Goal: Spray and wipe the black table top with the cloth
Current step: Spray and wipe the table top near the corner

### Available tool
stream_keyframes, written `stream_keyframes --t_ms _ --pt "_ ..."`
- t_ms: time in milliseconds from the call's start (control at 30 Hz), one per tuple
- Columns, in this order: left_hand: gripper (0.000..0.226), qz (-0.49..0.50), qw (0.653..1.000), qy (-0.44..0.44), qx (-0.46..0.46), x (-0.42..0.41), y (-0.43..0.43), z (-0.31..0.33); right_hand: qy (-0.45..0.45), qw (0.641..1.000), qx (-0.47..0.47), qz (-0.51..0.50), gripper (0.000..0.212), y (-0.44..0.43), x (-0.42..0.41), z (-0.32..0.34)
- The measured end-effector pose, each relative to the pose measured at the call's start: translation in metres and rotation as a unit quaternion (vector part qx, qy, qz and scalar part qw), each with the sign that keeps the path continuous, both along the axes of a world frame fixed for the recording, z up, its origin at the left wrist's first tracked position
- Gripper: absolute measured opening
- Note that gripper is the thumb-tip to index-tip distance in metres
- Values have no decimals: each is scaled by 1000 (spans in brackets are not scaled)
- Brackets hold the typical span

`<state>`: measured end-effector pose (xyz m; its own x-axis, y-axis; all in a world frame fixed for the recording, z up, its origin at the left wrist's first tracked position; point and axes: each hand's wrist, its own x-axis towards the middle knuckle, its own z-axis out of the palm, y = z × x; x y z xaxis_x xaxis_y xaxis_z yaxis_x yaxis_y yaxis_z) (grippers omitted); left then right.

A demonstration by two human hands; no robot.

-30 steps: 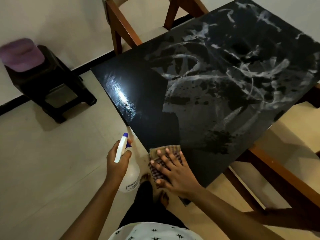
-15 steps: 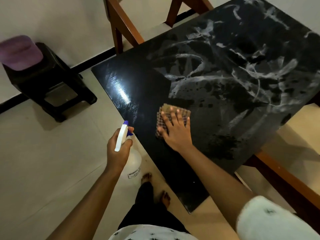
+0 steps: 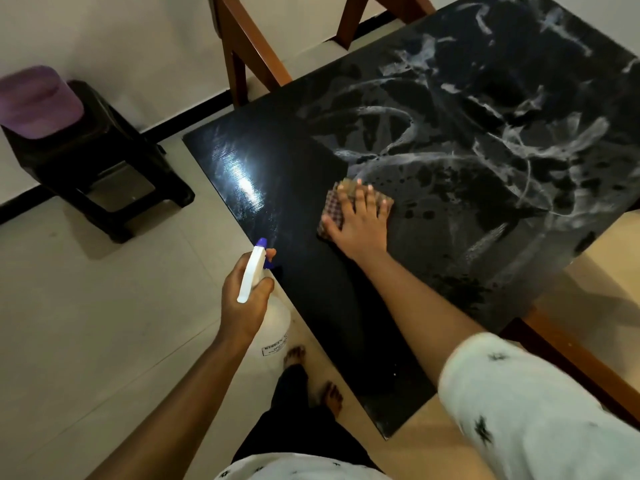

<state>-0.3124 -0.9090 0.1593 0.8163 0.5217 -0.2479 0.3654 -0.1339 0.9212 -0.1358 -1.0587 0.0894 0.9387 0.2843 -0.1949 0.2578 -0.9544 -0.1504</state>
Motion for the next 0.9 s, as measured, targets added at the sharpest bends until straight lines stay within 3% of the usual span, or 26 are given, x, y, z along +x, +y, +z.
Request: stream_keyframes --t_ms 167,400,500,633,800,900 --pt "42 -20 1000 -16 -2 0 5 -4 -2 1000 25 -5 71 6 10 2" --pt "46 -36 999 -12 -8 -4 6 -7 25 997 41 59 73 -60 -190 0" --pt "44 -39 999 -9 -7 -10 3 -10 22 997 18 73 76 -78 -233 -3" --pt "43 -48 999 -15 -13 -22 -3 -14 18 995 27 90 74 -72 -186 -1" --pt "41 -40 999 6 -32 -39 -15 -23 8 1000 8 -15 73 -64 -77 0" --pt "42 -37 999 1 -32 -48 -24 -25 14 1000 4 -20 71 -64 -63 2"
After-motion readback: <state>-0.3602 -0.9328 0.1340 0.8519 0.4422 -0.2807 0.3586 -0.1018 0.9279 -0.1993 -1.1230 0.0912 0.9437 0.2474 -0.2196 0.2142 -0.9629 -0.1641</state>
